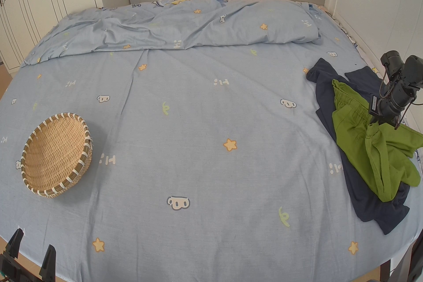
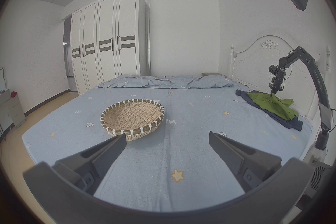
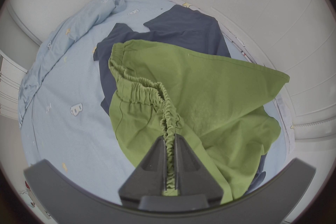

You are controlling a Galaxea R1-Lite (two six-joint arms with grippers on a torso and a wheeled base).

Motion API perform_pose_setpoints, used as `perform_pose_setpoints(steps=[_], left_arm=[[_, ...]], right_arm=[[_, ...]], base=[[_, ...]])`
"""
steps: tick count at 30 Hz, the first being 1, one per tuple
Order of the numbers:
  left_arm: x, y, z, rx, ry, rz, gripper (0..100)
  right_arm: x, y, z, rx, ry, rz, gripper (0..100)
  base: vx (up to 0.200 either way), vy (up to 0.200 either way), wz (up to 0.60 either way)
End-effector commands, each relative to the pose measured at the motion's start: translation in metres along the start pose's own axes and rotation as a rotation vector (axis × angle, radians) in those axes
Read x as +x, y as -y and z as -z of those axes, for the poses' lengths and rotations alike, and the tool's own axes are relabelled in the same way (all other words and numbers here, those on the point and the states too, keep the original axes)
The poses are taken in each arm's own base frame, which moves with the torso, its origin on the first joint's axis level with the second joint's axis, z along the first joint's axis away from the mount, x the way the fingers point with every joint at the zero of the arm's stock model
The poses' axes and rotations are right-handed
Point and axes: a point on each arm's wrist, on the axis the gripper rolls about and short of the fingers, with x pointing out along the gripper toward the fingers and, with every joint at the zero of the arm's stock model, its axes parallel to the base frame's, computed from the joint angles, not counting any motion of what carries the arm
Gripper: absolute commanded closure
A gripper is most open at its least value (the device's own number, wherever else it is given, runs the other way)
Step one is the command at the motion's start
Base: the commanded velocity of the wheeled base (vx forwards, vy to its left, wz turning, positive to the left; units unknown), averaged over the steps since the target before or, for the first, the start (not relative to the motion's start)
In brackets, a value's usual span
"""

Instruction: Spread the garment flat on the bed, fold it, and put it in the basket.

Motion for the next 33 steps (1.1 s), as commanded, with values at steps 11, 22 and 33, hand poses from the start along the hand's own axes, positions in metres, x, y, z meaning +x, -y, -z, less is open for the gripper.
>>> perform_pose_setpoints(steps=[11, 22, 33], left_arm=[[0.001, 0.0, 0.005, 0.0, -0.008, 0.0, 0], [0.001, 0.0, 0.005, 0.0, -0.008, 0.0, 0], [0.001, 0.0, 0.005, 0.0, -0.008, 0.0, 0]], right_arm=[[-0.067, -0.023, 0.0, -0.048, 0.066, -0.09, 100], [-0.163, -0.077, 0.044, -0.086, 0.156, -0.403, 100], [-0.201, -0.125, 0.093, -0.19, 0.072, -0.637, 100]], base=[[0.0, 0.0, 0.0], [0.0, 0.0, 0.0], [0.0, 0.0, 0.0]])
